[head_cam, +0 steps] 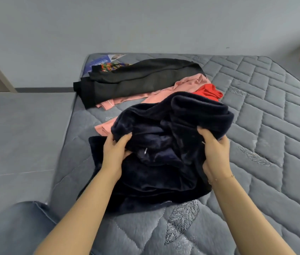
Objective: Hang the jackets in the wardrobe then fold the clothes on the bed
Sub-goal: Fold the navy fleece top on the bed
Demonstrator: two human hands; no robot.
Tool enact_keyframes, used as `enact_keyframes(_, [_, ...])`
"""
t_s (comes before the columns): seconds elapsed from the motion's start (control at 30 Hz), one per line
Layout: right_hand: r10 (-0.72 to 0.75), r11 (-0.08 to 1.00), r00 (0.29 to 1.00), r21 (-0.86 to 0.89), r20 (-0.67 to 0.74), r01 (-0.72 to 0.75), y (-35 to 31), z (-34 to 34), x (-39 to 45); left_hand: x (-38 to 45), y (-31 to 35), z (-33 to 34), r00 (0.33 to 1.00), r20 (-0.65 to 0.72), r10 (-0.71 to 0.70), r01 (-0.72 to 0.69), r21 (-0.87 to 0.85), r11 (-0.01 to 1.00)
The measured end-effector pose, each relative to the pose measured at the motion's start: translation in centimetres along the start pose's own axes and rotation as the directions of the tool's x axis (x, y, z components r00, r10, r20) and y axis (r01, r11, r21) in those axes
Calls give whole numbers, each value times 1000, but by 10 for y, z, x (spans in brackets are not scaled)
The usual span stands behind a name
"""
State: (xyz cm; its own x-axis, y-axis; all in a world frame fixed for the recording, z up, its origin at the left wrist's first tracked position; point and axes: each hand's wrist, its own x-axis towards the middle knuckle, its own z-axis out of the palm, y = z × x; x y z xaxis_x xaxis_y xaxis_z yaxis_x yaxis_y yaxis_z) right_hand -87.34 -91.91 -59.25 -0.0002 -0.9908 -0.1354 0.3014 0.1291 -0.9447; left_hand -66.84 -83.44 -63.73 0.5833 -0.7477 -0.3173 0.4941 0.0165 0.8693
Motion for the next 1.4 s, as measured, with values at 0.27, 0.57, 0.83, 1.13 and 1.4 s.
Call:
enact_keyframes(0.27, [-162, 657, 706, -458, 690, 599, 41, 46, -61, -56, -2, -69, 990, 54, -132, 135, -51, 990])
enact_keyframes(0.57, [399, 362, 374, -519, 837, 774, 37, 46, -64, -40, 20, -85, 965, -26, -261, 262, 93, 960])
enact_keyframes(0.83, [106, 513, 553, -522, 826, 681, 24, 44, -55, -37, 16, -72, 999, -36, -16, 26, 309, 951])
enact_keyframes(1.13, [330, -272, 407, -327, 852, 905, 100, 47, -61, -40, -15, -146, 960, -243, -140, 238, 444, 864])
enact_keyframes(1.4, [315, -315, 457, -362, 832, 877, 92, 45, -65, -43, -7, -150, 861, 19, -508, 487, 255, 835])
